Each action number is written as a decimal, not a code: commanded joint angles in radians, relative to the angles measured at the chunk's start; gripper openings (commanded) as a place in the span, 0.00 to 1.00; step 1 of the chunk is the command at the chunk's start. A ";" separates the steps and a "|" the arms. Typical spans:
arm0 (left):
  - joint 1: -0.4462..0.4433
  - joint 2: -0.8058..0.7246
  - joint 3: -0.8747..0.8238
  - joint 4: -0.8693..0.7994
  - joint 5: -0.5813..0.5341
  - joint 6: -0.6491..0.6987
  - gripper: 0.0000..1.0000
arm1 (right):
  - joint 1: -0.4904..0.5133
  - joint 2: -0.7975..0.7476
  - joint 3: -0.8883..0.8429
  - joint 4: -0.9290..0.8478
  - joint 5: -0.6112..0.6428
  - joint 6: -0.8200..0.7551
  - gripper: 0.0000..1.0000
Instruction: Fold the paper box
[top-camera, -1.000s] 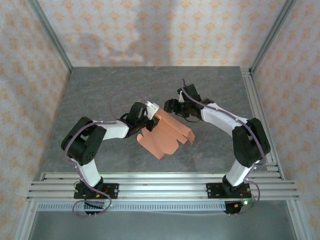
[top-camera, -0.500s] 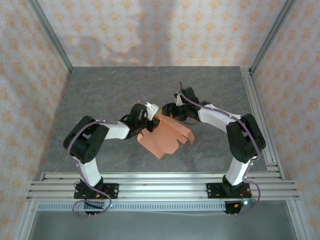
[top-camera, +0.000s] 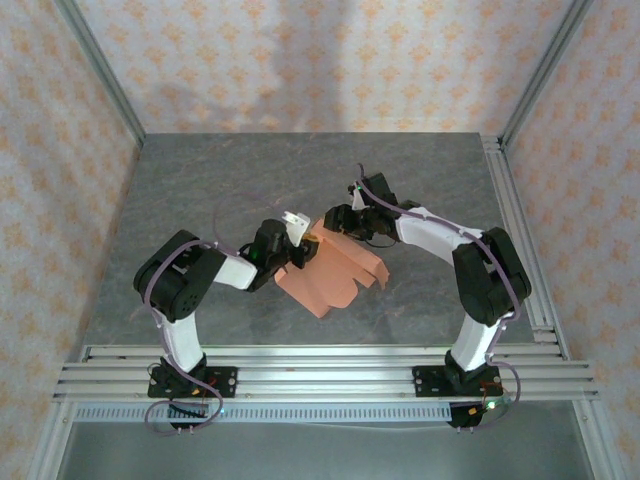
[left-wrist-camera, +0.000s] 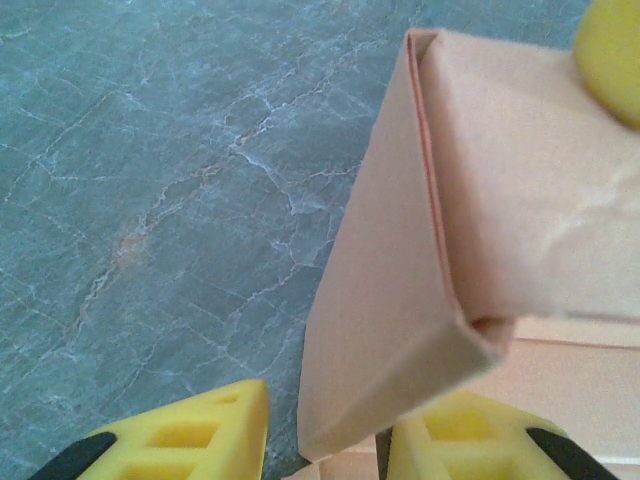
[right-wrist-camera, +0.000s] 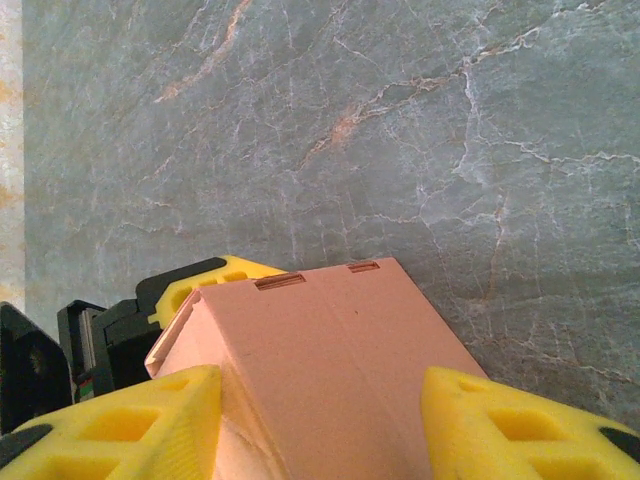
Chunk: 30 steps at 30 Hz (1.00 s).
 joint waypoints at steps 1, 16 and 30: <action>-0.016 0.022 0.009 0.110 -0.013 -0.016 0.33 | 0.001 0.046 0.012 -0.070 0.018 0.014 0.53; -0.016 0.131 0.018 0.284 -0.010 -0.094 0.26 | 0.000 0.061 0.019 -0.060 -0.024 0.061 0.53; -0.016 0.142 0.039 0.293 -0.020 -0.127 0.18 | 0.000 0.051 0.014 -0.058 -0.034 0.075 0.54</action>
